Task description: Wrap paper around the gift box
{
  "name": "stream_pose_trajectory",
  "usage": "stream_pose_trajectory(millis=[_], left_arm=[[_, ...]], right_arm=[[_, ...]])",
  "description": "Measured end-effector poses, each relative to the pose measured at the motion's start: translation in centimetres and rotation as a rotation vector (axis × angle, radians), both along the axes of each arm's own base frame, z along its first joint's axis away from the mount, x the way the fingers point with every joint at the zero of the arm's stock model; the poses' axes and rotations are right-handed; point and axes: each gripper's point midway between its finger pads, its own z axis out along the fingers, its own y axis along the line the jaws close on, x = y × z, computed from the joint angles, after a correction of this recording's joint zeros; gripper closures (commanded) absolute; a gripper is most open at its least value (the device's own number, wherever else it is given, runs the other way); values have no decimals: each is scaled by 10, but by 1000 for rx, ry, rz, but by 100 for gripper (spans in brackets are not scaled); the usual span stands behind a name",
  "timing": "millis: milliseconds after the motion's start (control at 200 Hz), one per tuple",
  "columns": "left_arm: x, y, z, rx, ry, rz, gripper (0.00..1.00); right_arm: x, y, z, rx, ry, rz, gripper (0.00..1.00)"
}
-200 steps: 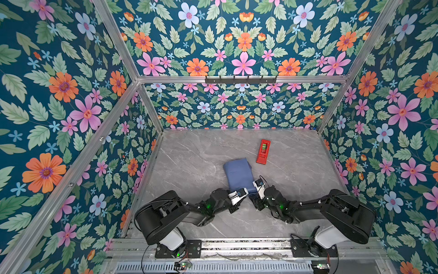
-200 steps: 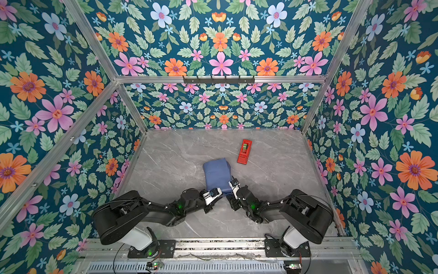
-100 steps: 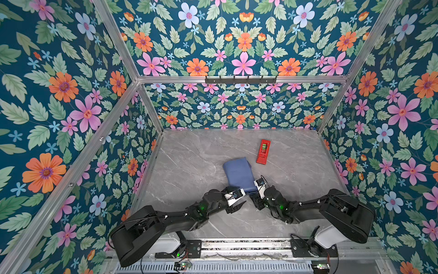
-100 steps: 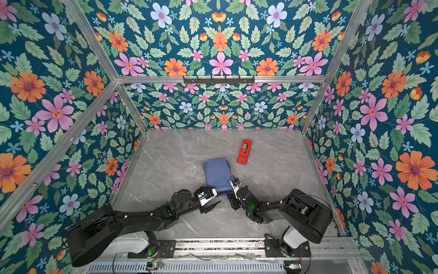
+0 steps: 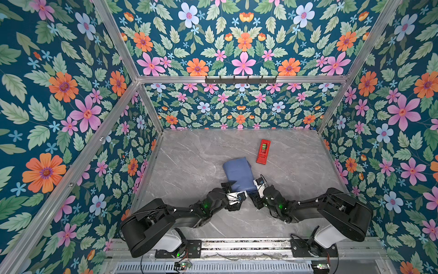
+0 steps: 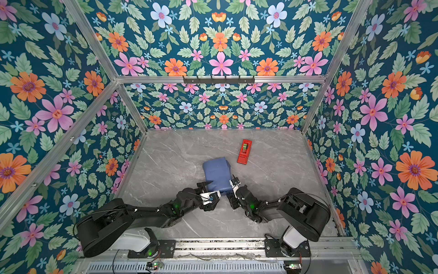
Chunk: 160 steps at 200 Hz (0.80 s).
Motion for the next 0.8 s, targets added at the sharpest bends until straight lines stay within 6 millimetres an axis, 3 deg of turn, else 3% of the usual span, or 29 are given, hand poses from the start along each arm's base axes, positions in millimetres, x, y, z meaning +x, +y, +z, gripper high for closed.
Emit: stream_pose_trajectory(millis=[460, 800], left_arm=[[23, -1, -12, 37, -54, 0, 0], [27, -2, -14, 16, -51, -22, 5]], right_arm=[[1, 2, 2, 15, 4, -9, 48], [2, 2, 3, 16, 3, -8, 49]])
